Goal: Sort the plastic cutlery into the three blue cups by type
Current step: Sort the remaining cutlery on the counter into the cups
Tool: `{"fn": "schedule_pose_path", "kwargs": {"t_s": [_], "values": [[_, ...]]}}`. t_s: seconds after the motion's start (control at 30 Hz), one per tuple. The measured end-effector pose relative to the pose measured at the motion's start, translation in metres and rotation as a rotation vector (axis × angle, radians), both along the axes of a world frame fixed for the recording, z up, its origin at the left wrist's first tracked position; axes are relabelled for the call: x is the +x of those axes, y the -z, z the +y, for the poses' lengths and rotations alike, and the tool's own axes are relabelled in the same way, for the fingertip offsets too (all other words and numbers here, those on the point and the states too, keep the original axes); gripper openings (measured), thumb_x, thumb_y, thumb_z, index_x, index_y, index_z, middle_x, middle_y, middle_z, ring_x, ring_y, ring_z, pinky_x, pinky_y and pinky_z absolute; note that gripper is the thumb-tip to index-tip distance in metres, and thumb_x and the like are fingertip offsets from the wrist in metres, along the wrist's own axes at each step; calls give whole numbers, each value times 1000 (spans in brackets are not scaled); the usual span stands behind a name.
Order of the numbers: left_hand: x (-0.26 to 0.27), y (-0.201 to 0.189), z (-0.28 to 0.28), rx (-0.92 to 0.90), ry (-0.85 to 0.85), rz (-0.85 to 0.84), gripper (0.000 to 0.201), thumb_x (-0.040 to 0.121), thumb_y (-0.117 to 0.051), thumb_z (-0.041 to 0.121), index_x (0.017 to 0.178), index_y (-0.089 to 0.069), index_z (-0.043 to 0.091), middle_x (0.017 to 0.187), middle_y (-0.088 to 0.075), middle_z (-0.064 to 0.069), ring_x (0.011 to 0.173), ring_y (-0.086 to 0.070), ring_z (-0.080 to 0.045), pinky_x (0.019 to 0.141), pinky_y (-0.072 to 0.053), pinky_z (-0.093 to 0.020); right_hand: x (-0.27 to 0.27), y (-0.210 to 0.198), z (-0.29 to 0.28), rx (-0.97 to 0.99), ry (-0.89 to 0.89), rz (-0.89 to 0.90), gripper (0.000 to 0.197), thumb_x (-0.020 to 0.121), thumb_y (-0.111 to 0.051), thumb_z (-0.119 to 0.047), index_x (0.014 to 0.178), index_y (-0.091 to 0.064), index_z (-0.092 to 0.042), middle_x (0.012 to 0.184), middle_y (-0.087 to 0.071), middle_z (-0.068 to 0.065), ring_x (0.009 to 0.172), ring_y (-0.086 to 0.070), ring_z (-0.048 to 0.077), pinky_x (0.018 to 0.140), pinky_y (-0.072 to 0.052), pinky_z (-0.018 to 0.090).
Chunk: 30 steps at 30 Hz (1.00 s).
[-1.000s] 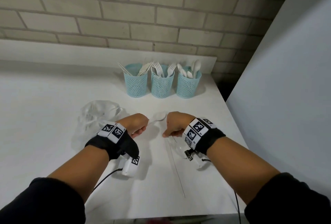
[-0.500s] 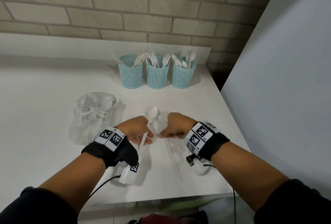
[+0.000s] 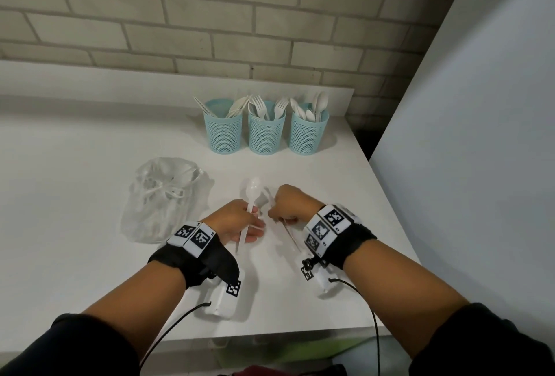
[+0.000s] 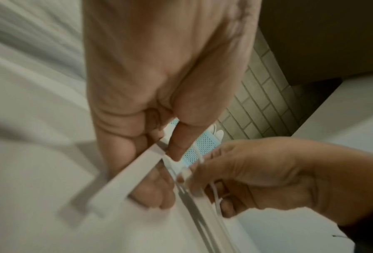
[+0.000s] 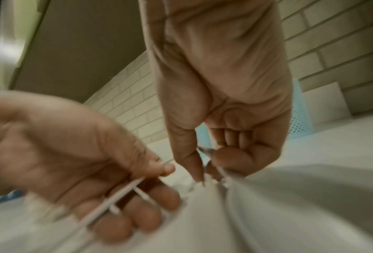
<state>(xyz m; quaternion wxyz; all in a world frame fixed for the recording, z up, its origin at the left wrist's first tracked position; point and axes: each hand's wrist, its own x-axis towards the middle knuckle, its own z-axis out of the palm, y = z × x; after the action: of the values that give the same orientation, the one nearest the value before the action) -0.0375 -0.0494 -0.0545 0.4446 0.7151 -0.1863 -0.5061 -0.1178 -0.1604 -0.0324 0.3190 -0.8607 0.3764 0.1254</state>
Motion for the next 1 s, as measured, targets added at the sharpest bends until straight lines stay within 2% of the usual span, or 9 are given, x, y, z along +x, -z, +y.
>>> {"fn": "schedule_pose_path", "kwargs": {"t_s": [0.2,0.37,0.47,0.6,0.7,0.77,0.8,0.9,1.0], "values": [[1,-11,-6,-242,38,22,13,97,-47,11,91,-58,14,76,-62,-4,67,-58,-16,70,-47,-30,11,-31,-21,503,307,-392,9,87,-62,-5,79,-59,-4,71,-61,9,59,-58,13,50,-52,16],[5,-16,-12,-335,-41,90,23,102,-35,17,111,-54,11,98,-68,-11,85,-65,-26,76,-51,-38,17,-30,-25,504,370,-525,5,88,-61,-4,90,-61,0,71,-59,10,56,-58,13,49,-52,14],[5,-17,-15,-367,-33,71,24,103,-30,19,105,-53,14,91,-65,-7,79,-64,-22,73,-52,-37,21,-22,-27,496,376,-587,17,88,-62,-5,102,-63,5,70,-61,8,49,-58,8,48,-51,12],[6,-15,-19,-414,-36,29,22,102,-35,20,114,-51,11,83,-60,-5,67,-62,-15,64,-50,-30,26,-16,-27,507,363,-666,11,87,-65,-12,93,-62,-3,73,-61,7,57,-56,12,51,-50,16],[9,-13,-22,-414,-80,-6,15,101,-37,15,110,-47,7,82,-57,-5,61,-59,-12,57,-46,-25,31,-9,-33,368,345,-707,41,81,-73,-20,113,-49,-12,103,-62,8,84,-58,16,71,-49,26],[12,-11,-24,-401,-109,-17,12,101,-38,15,108,-47,9,83,-58,-4,65,-59,-14,59,-46,-25,32,-5,-41,156,290,-705,78,76,-76,-28,139,-31,-18,134,-45,12,117,-48,24,96,-44,37],[14,-12,-25,-392,-107,-26,12,101,-38,15,108,-47,11,84,-59,-4,67,-59,-15,60,-46,-25,33,-5,-45,19,226,-662,82,78,-74,-34,144,-26,-22,142,-34,11,128,-37,26,106,-36,42],[19,-16,-25,-370,-92,-35,13,101,-38,17,106,-50,15,88,-64,-3,73,-62,-17,64,-47,-26,27,-6,-54,-405,-71,-485,43,91,-51,-45,131,-51,-28,151,-26,-1,136,-17,25,110,-19,43],[22,-18,-27,-370,-79,-17,15,101,-37,18,107,-51,15,89,-65,-5,73,-64,-20,60,-47,-26,28,-4,-54,-679,-361,-371,41,97,-38,-45,106,-68,-19,133,-51,-2,129,-29,20,104,-17,39]]}}
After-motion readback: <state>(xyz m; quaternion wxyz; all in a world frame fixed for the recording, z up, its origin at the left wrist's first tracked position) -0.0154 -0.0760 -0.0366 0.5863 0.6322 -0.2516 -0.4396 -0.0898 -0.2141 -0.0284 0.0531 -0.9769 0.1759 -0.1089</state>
